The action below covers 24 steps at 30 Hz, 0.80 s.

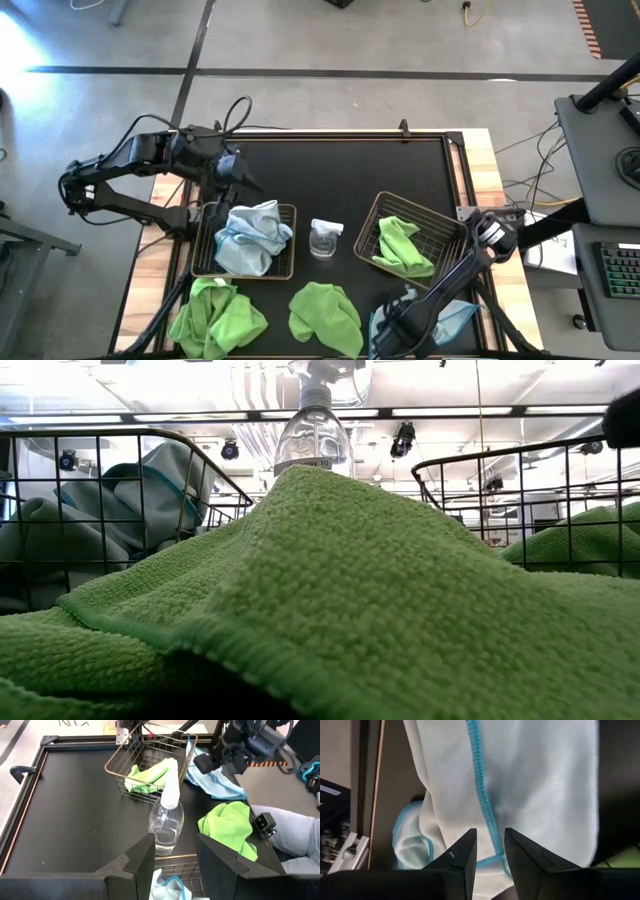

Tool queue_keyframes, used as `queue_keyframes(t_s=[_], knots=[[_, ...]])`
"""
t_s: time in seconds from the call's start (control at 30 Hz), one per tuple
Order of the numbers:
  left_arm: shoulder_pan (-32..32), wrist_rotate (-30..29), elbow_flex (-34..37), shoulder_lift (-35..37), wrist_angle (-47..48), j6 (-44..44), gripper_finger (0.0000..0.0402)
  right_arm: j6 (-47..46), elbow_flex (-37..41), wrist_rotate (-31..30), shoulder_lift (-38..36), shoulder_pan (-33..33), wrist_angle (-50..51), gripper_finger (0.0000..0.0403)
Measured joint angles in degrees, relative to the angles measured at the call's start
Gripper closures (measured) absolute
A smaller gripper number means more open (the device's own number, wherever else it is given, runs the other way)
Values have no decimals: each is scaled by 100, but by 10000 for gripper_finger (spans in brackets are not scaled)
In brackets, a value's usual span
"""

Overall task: Sort microfiber towel by color & place in baskets
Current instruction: Put the blue microfiber towel into the left wire basket

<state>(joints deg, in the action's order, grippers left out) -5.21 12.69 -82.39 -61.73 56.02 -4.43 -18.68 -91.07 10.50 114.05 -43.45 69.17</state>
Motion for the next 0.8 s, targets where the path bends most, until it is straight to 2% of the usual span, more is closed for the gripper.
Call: queue_keyframes(t_s=[0.57, 0.8], knots=[[2, -18, -850, 0, 57, 77, 274, -89, 0, 41, 192, -56, -1007, 310], [2, -17, -968, -4, 60, 75, 274, -87, 0, 45, 194, -56, -1453, 310]])
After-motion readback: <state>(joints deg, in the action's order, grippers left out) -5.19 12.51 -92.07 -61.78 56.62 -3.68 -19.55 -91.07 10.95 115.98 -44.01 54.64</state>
